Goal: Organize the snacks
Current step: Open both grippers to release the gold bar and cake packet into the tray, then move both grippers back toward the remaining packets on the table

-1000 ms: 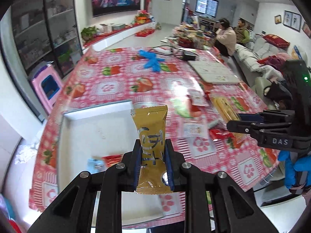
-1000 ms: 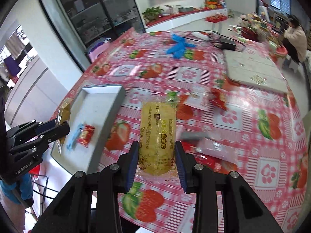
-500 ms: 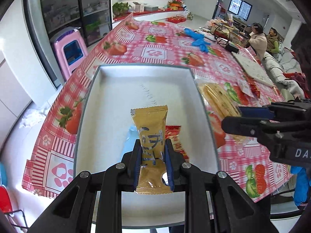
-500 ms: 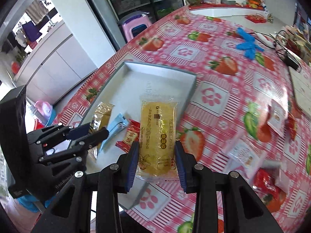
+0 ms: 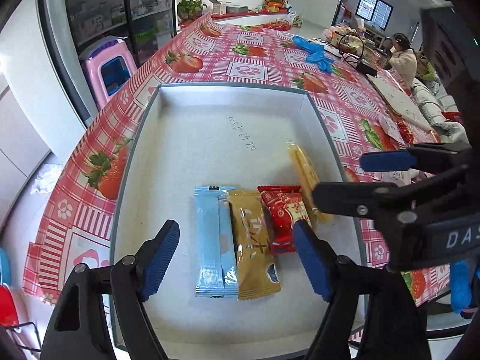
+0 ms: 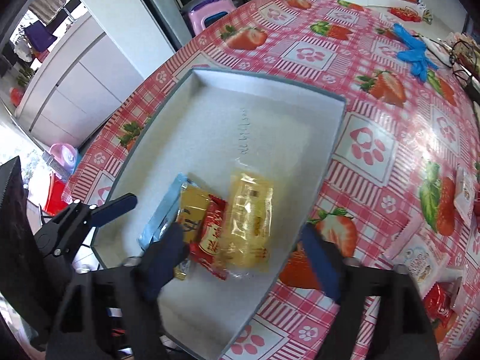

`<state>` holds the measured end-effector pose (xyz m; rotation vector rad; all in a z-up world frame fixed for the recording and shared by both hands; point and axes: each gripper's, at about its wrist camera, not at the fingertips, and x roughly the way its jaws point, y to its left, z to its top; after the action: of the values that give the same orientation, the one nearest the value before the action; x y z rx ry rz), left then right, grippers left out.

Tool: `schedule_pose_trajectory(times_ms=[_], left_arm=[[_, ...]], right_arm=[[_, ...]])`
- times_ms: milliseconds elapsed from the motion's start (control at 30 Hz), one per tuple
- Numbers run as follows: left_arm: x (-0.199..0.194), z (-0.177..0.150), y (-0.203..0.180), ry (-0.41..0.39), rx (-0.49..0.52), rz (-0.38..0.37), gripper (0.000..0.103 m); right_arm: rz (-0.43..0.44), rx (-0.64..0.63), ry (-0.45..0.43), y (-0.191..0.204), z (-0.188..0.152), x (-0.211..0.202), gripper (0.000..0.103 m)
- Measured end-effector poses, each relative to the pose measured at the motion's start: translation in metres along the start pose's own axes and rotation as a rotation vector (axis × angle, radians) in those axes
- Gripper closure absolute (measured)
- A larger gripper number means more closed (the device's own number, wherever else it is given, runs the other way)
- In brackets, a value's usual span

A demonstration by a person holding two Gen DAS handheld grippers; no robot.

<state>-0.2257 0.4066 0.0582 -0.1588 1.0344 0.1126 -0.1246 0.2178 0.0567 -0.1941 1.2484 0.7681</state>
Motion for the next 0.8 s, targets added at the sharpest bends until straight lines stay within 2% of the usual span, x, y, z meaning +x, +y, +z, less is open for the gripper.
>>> schedule_pose_trajectory(times_ms=[100, 267, 500, 567, 800], left_arm=[[-0.009, 0.007, -0.002, -0.013, 0.005, 0.009, 0.022], [-0.031, 0.019, -0.018, -0.057, 0.019, 0.002, 0.022], [-0.045, 0.028, -0.07, -0.088, 0.108, 0.001, 0.022], [-0.047, 0.028, -0.084, -0.09, 0.132, -0.002, 0.022], [-0.056, 0.031, -0.128, -0.104, 0.22, 0.003, 0.022]], right_arm=[[-0.03, 0.0, -0.008, -0.011, -0.005, -0.01, 0.015], [-0.061, 0.059, -0.043, -0.05, -0.024, -0.038, 0.015], [-0.098, 0.178, -0.096, -0.109, -0.062, -0.08, 0.015], [-0.112, 0.21, -0.115, -0.124, -0.075, -0.092, 0.0], [-0.14, 0.309, -0.179, -0.171, -0.118, -0.126, 0.0]])
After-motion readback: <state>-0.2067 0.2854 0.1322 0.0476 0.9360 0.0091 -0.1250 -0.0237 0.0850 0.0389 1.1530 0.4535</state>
